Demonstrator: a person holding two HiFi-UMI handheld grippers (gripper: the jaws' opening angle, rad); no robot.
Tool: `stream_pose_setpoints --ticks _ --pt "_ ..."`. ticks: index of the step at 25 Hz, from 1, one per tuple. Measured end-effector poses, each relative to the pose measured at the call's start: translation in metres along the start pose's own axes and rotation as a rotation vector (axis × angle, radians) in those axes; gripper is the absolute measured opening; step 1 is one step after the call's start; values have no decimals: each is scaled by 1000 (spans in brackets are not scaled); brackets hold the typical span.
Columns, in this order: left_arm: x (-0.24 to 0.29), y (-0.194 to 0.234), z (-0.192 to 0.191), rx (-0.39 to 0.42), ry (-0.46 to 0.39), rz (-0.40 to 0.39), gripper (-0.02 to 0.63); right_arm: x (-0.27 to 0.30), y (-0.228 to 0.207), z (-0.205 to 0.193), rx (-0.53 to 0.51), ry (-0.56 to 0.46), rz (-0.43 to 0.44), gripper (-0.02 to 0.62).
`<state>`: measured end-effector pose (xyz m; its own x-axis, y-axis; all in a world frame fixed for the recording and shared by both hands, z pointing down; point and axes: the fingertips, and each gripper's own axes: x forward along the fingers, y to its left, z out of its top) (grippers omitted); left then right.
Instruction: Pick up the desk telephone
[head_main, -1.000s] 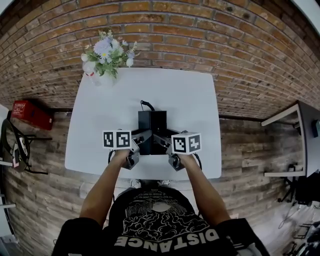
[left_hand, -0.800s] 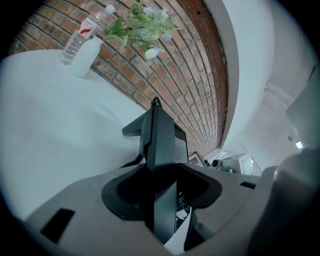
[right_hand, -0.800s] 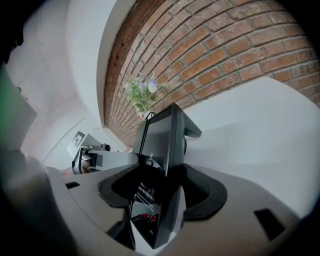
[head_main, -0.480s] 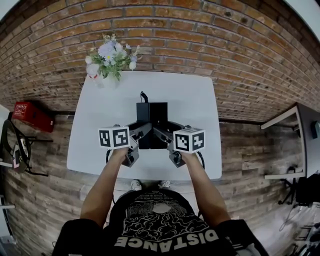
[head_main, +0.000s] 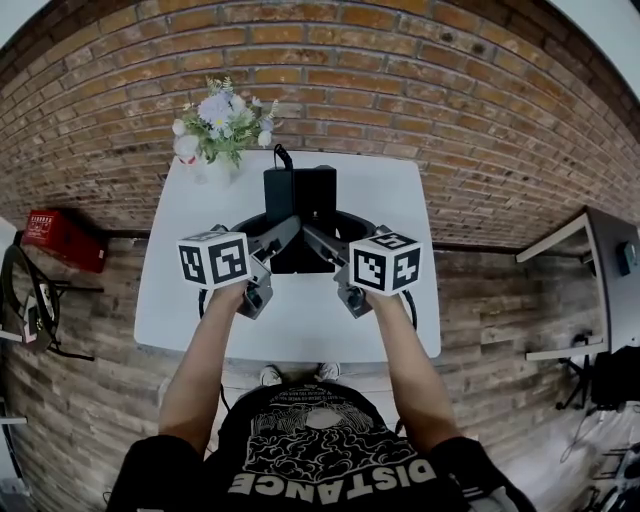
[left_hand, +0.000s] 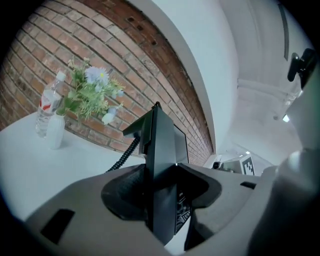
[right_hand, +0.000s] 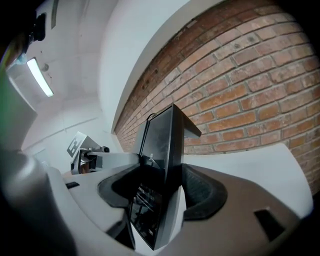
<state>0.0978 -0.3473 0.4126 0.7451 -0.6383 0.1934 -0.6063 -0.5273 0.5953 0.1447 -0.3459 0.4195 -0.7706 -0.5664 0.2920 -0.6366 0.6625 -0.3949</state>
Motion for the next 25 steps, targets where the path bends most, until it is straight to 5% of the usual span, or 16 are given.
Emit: stream_pose_setpoints --ticks 25 --pt "-33 -92 122 288 -209 -67 198 -41 61 135 -243 -253 23 256"
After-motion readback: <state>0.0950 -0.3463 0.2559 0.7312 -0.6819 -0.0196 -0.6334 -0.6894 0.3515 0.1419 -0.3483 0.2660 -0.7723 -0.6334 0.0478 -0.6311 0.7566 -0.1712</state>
